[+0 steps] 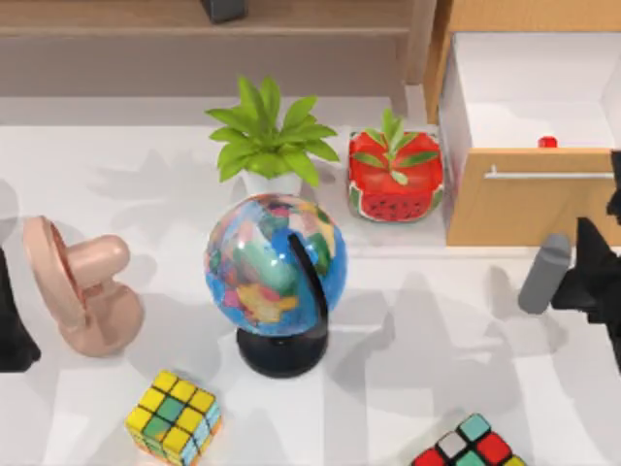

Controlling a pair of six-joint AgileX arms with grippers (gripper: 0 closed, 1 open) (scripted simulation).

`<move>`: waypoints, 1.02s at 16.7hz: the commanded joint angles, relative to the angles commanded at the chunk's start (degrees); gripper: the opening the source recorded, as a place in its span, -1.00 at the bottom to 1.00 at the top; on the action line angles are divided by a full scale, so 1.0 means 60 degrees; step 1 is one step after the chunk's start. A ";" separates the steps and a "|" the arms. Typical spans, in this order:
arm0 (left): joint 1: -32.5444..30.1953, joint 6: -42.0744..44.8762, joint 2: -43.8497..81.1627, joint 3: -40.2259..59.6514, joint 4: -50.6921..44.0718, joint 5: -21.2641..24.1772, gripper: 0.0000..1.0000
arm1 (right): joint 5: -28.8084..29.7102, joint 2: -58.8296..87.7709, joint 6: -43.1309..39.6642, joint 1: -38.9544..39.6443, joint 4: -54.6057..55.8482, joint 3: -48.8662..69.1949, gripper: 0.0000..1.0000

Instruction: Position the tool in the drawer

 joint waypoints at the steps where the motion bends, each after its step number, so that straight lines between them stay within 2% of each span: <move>1: 0.0000 0.0000 0.0000 0.0000 0.0000 0.0000 1.00 | 0.0000 0.0000 0.0000 0.0000 0.0000 0.0000 1.00; 14: 0.0000 0.0000 0.0000 0.0000 0.0000 0.0000 1.00 | -0.0364 0.0156 -0.0003 -0.0366 -0.0737 0.0899 1.00; 17: 0.0000 0.0000 0.0000 0.0000 0.0000 0.0000 1.00 | -0.0364 0.0156 -0.0003 -0.0366 -0.0737 0.0899 0.55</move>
